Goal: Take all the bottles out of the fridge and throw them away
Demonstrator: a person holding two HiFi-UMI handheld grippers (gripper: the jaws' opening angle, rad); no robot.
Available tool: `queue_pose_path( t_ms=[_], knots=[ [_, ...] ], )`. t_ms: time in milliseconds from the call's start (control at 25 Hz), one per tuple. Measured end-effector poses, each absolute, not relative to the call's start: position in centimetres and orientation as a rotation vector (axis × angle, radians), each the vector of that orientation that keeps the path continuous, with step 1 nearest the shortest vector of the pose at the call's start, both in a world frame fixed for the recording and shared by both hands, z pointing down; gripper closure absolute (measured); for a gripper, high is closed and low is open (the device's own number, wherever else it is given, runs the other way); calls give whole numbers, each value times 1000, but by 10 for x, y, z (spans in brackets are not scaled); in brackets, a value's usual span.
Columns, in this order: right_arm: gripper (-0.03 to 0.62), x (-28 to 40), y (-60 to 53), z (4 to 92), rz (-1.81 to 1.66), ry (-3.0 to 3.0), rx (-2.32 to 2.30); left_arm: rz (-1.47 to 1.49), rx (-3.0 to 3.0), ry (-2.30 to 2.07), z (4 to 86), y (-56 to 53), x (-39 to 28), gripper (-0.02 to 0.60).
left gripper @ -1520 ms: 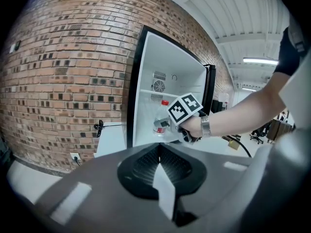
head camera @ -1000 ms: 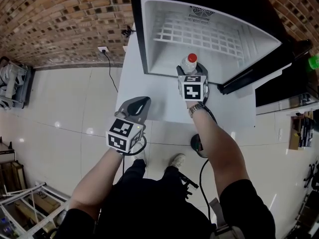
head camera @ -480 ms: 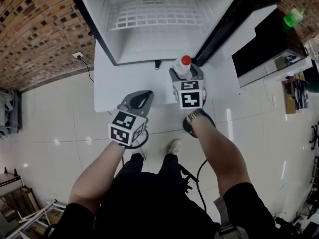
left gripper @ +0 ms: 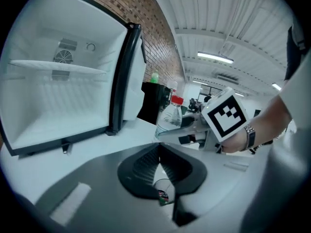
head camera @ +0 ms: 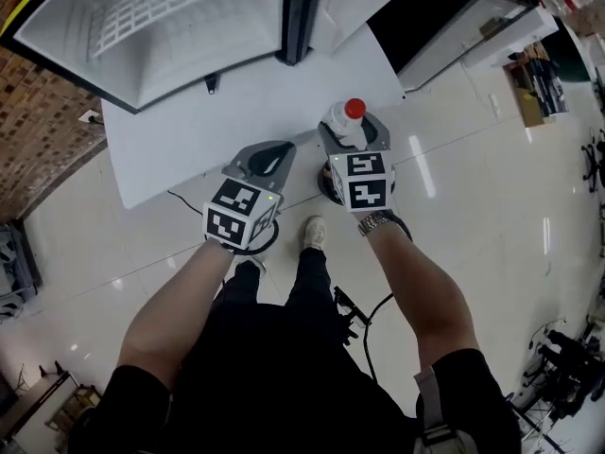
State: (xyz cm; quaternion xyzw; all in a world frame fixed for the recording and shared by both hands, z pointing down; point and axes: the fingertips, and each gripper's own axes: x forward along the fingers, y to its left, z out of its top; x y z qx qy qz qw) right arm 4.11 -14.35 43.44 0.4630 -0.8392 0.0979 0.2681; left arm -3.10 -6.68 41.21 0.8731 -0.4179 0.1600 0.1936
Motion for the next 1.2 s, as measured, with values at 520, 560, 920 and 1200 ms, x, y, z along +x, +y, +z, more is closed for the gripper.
queue_pose_path(
  t_ms=[520,560,920,1200],
  knots=[
    [290,182,-91,558,524,-2037,1346,599,2455,-906,486,-62,93,578],
    [290,187,-88,569,544,-2026,1342,608,2453,-893,491,-61,99,578],
    [290,219,-77,673,630,-1924,1250,692,2408,-831,546,-61,127,578],
    [290,225,-83,755,658,-1866,1170,767,2373,-776,600,-64,138,578]
  ],
)
